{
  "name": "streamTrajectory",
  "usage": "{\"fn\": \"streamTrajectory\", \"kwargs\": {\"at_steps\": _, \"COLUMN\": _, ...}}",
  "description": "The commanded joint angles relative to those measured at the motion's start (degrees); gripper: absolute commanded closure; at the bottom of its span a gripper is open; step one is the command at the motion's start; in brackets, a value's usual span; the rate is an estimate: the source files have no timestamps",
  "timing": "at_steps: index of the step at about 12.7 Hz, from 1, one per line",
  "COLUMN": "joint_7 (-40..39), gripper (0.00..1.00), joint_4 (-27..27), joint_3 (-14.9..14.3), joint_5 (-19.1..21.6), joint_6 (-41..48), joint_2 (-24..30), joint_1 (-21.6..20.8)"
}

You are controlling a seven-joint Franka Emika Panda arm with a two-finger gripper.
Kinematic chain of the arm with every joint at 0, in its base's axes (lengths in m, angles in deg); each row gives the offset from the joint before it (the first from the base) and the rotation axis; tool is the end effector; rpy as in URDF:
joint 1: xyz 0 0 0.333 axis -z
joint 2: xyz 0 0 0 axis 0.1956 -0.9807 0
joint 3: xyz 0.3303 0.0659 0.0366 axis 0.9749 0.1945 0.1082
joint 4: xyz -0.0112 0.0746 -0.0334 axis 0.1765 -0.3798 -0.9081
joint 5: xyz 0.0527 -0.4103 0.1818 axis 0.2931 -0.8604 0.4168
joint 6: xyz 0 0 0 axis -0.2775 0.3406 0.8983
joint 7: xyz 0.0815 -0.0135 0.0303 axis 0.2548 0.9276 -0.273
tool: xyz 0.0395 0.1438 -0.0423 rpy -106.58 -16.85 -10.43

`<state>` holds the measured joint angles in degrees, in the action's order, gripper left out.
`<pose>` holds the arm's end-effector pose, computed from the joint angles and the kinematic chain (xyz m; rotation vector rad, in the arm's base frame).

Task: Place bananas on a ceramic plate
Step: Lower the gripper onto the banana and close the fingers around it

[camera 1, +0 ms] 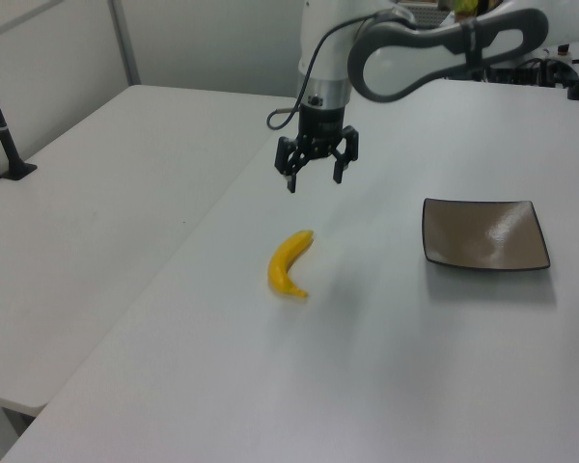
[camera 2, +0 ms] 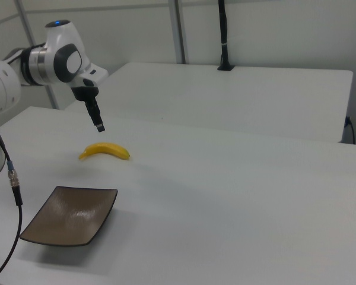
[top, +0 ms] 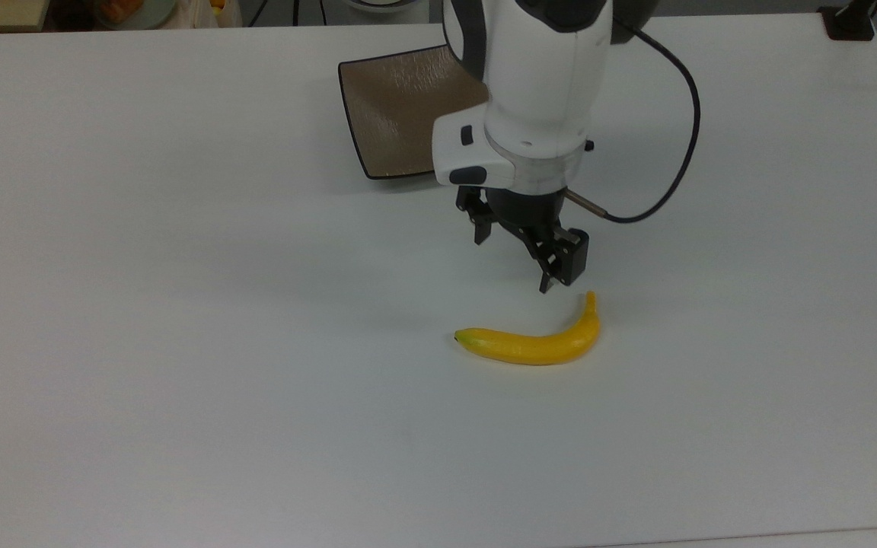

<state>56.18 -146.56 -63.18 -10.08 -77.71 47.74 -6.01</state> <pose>0.7841 0.2682 0.4074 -2.8863 1.0247 -0.2182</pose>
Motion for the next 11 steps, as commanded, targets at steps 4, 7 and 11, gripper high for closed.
{"fn": "streamTrajectory", "kwargs": {"at_steps": 4, "joint_7": 11.58, "gripper": 0.00, "joint_4": -0.03, "joint_3": 1.41, "joint_5": -6.61, "joint_6": -10.15, "joint_2": -3.85, "joint_1": -0.72}}
{"fn": "streamTrajectory", "kwargs": {"at_steps": 7, "joint_7": 12.56, "gripper": 0.00, "joint_4": -0.39, "joint_3": 1.50, "joint_5": -6.88, "joint_6": -13.68, "joint_2": -5.60, "joint_1": -0.46}}
{"fn": "streamTrajectory", "kwargs": {"at_steps": 11, "joint_7": 12.73, "gripper": 0.00, "joint_4": -3.54, "joint_3": 1.94, "joint_5": -6.97, "joint_6": -19.56, "joint_2": -6.83, "joint_1": -0.20}}
